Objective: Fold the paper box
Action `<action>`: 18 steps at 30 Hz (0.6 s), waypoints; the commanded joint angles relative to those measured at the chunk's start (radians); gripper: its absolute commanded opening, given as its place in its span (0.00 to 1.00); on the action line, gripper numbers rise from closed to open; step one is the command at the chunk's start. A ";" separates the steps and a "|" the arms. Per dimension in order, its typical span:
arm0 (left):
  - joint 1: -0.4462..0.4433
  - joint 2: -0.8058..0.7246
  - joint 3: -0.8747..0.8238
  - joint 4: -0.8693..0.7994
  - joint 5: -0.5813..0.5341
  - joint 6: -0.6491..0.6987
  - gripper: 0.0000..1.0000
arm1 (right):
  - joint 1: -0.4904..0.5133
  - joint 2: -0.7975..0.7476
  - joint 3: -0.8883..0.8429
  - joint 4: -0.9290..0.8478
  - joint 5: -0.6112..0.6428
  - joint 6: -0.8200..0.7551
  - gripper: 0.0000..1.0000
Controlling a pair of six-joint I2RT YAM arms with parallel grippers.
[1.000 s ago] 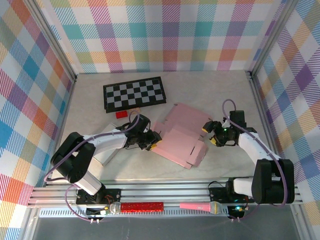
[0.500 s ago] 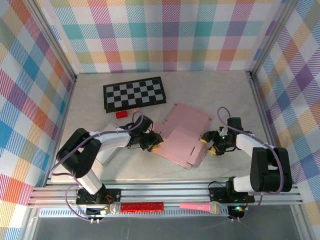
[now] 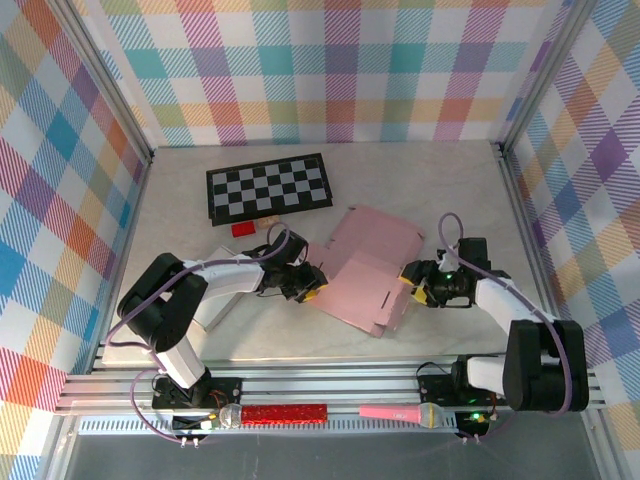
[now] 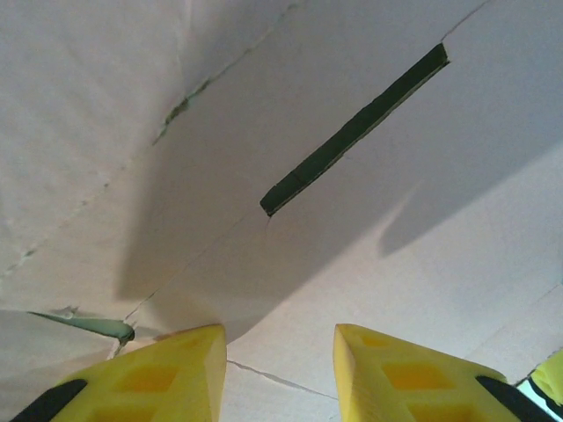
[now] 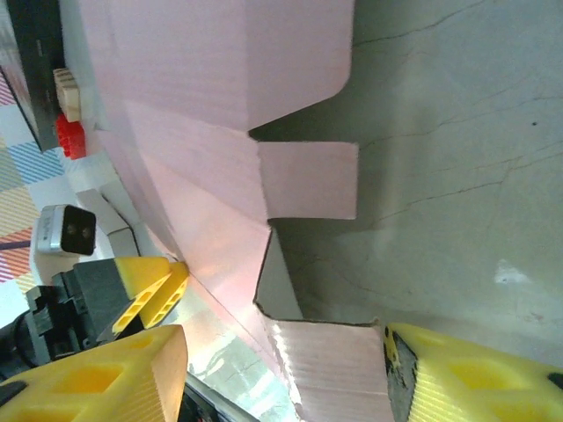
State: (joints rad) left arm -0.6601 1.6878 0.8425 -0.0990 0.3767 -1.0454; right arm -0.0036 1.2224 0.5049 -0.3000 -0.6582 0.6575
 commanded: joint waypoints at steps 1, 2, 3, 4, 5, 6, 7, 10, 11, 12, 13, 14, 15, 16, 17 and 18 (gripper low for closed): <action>-0.013 0.025 0.020 -0.017 -0.008 0.026 0.37 | 0.004 -0.053 0.020 -0.053 -0.047 0.016 0.59; -0.014 0.026 0.020 -0.016 -0.007 0.027 0.36 | 0.004 -0.065 0.021 -0.063 -0.047 0.020 0.58; -0.013 0.026 0.021 -0.017 -0.007 0.027 0.36 | 0.004 -0.079 0.021 -0.074 -0.049 0.021 0.57; -0.015 0.026 0.021 -0.017 -0.007 0.028 0.36 | 0.004 -0.092 0.020 -0.085 -0.049 0.023 0.56; -0.015 0.026 0.022 -0.018 -0.007 0.028 0.36 | 0.004 -0.100 0.019 -0.092 -0.049 0.024 0.54; -0.015 0.026 0.022 -0.020 -0.007 0.030 0.36 | 0.004 -0.107 0.014 -0.096 -0.049 0.025 0.51; -0.015 0.027 0.024 -0.019 -0.007 0.030 0.36 | 0.004 -0.106 0.008 -0.093 -0.050 0.026 0.47; -0.015 0.029 0.024 -0.020 -0.007 0.031 0.36 | 0.004 -0.086 -0.009 -0.063 -0.059 0.037 0.34; -0.015 0.028 0.025 -0.021 -0.008 0.032 0.36 | 0.004 -0.078 -0.011 -0.053 -0.061 0.040 0.32; -0.015 0.027 0.026 -0.021 -0.007 0.033 0.36 | 0.004 -0.069 -0.011 -0.053 -0.056 0.040 0.30; -0.015 0.028 0.027 -0.022 -0.006 0.033 0.36 | 0.004 -0.058 -0.008 -0.056 -0.050 0.035 0.30; -0.014 0.028 0.028 -0.022 -0.006 0.033 0.36 | 0.004 -0.047 -0.004 -0.059 -0.047 0.028 0.30; -0.015 0.028 0.028 -0.024 -0.006 0.035 0.36 | 0.005 -0.034 -0.001 -0.060 -0.045 0.021 0.29; -0.015 0.028 0.030 -0.024 -0.007 0.035 0.36 | 0.007 -0.020 0.003 -0.068 -0.037 0.013 0.29; -0.014 0.027 0.030 -0.025 -0.007 0.036 0.36 | 0.009 -0.008 0.006 -0.074 -0.034 0.008 0.28; -0.016 0.027 0.031 -0.027 -0.007 0.037 0.36 | 0.015 0.002 0.010 -0.076 -0.031 0.005 0.27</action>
State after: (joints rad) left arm -0.6609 1.6936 0.8501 -0.1017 0.3744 -1.0275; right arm -0.0006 1.2022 0.5045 -0.3607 -0.6800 0.6910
